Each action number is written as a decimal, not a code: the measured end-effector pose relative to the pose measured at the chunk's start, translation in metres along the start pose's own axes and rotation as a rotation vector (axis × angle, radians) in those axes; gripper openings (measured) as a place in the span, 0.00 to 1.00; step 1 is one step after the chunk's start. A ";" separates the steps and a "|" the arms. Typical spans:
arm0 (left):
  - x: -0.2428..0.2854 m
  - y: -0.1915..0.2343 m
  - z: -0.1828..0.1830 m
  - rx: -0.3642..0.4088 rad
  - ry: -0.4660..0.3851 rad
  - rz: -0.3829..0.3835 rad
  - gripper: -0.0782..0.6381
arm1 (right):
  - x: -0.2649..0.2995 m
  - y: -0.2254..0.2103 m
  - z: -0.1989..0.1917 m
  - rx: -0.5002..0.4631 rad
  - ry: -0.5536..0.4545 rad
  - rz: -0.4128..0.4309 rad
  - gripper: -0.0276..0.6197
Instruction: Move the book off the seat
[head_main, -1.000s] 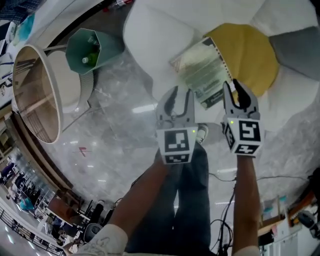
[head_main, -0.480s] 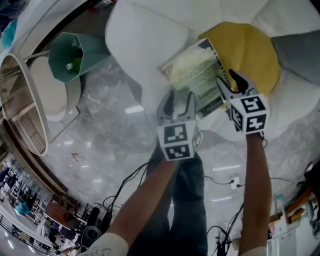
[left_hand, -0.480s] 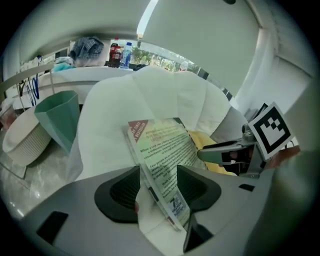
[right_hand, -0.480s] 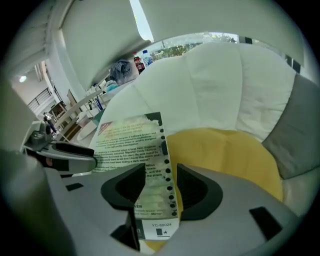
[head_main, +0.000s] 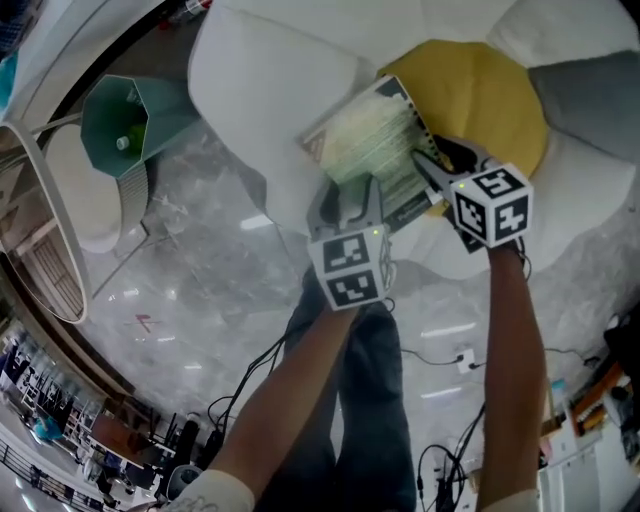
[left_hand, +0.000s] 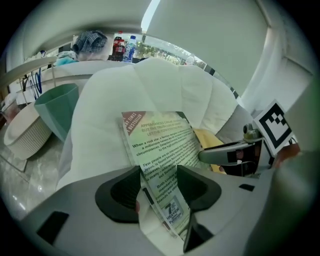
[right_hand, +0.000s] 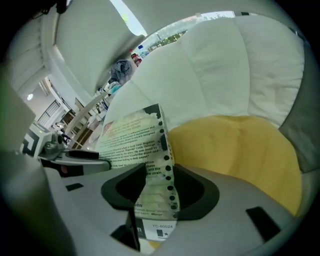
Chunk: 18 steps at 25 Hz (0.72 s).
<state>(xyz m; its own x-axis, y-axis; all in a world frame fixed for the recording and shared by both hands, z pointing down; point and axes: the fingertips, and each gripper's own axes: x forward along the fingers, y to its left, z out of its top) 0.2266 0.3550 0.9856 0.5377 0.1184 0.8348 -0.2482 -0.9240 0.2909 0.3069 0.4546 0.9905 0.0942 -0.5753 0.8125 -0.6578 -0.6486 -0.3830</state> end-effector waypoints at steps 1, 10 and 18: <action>-0.001 0.001 0.000 0.001 0.000 0.011 0.42 | -0.001 0.001 0.001 -0.018 -0.002 -0.020 0.33; -0.027 -0.008 0.022 0.074 -0.048 0.034 0.42 | -0.037 0.018 0.010 -0.026 -0.090 -0.121 0.32; -0.107 -0.035 0.125 0.216 -0.230 0.024 0.42 | -0.129 0.055 0.092 -0.053 -0.292 -0.224 0.31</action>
<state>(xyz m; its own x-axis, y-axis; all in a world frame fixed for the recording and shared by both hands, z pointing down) 0.2786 0.3295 0.8276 0.7083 0.0335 0.7051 -0.0987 -0.9844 0.1459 0.3278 0.4471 0.8246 0.4450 -0.5447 0.7109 -0.6332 -0.7527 -0.1803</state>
